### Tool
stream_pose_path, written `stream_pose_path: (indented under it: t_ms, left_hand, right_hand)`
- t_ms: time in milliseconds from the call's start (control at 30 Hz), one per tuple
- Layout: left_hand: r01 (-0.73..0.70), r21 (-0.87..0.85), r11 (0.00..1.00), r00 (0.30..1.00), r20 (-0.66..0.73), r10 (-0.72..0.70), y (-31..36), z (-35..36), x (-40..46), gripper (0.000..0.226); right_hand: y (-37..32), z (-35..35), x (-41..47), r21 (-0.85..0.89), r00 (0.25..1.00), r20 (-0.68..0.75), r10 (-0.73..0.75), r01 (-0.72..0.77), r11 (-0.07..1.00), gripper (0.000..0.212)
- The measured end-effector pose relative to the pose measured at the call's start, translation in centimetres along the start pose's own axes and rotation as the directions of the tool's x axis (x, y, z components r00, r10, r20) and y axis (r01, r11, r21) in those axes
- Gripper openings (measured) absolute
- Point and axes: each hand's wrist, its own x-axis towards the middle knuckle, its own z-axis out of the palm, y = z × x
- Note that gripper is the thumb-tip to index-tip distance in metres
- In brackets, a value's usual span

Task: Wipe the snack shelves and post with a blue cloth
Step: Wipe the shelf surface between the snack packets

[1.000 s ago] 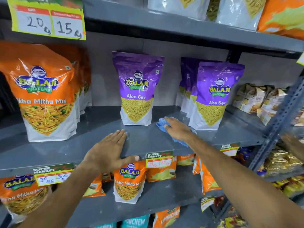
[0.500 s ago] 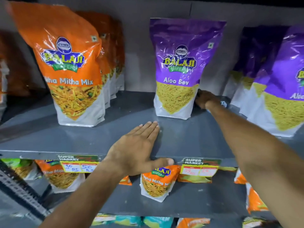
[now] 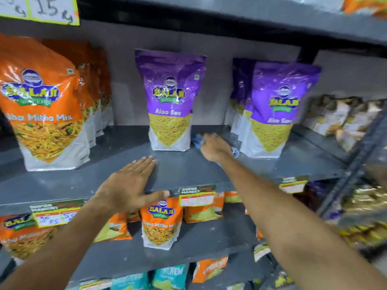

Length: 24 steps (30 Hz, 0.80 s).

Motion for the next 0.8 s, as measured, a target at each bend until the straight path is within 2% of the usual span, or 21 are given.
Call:
stream_pose_path:
  t_ms: [233,333,567,700,800]
  left_hand:
    - [-0.112,0.048,0.993,0.994,0.017,0.111,2.4,-0.2,0.3,0.124]
    - [-0.157,0.025,0.987,0.988,0.007,0.157,5.4,0.5,1.9,0.131]
    - [-0.217,0.015,0.976,0.976,0.023,0.217,12.2,1.9,5.9,0.109]
    - [-0.219,0.014,0.976,0.975,0.029,0.219,15.1,2.1,7.9,0.132]
    - [-0.199,-0.007,0.98,0.979,0.029,0.199,17.1,2.3,9.7,0.14]
  right_hand:
    - [3.2,-1.3,-8.6,0.14,0.996,0.015,-0.093,0.09,0.986,0.046]
    - [5.9,-1.8,-10.8,0.131,0.996,-0.001,-0.087,0.086,0.988,0.045]
    - [11.0,-3.7,-14.0,0.115,0.998,-0.035,-0.043,0.047,0.992,0.045]
    - [14.8,-5.0,-15.2,0.1,1.0,-0.028,-0.002,0.004,0.995,0.045]
    - [18.0,-6.0,-15.9,0.113,0.999,-0.041,0.021,-0.017,0.993,0.044]
